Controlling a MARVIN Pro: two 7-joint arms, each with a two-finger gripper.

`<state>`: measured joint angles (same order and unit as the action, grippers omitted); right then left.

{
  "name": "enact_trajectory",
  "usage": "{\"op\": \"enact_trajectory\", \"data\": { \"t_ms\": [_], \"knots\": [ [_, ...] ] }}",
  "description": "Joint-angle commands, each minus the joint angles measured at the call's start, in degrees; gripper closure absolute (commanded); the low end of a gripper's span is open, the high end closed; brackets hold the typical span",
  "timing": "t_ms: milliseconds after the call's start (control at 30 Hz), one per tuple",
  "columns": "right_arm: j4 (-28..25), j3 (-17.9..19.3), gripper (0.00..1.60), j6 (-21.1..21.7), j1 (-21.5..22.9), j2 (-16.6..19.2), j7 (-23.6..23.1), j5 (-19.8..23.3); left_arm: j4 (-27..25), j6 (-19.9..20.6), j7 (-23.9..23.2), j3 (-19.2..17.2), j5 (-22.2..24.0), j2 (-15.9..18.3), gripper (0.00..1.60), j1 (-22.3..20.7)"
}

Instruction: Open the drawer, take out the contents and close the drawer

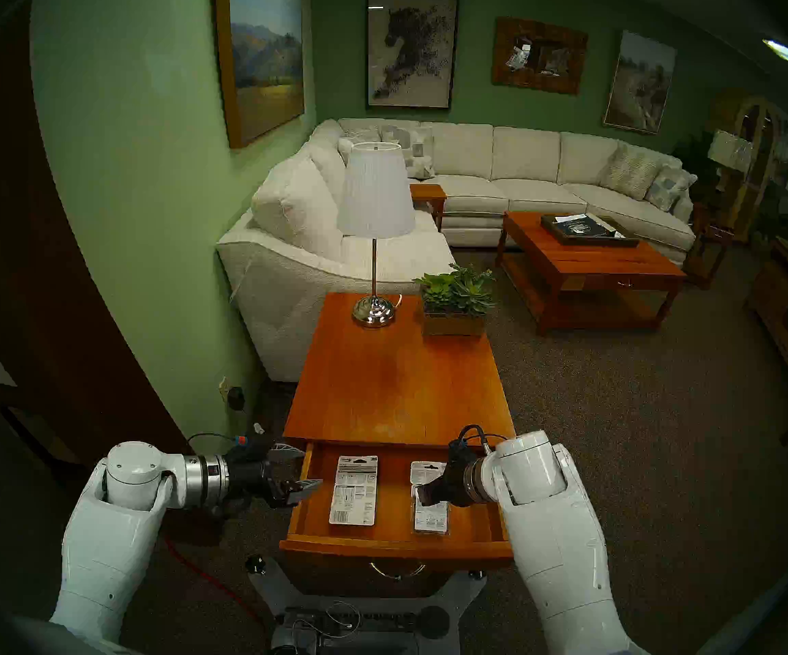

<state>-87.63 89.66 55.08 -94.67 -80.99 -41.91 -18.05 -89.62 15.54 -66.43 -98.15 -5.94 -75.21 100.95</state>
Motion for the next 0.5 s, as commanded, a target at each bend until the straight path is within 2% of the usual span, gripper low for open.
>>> {"op": "enact_trajectory", "data": {
  "t_ms": [0,467],
  "knots": [
    [2.77,0.83,0.0,-2.26,3.67,0.63,-0.3,0.55,-1.45,-0.3,-0.2,-0.19,0.32,0.07,0.0,-0.8],
    [8.74,1.57,0.0,-7.91,6.48,-0.2,-0.15,1.85,-1.4,-0.4,-0.34,-0.34,0.11,-0.1,0.0,-0.83]
  ]
}}
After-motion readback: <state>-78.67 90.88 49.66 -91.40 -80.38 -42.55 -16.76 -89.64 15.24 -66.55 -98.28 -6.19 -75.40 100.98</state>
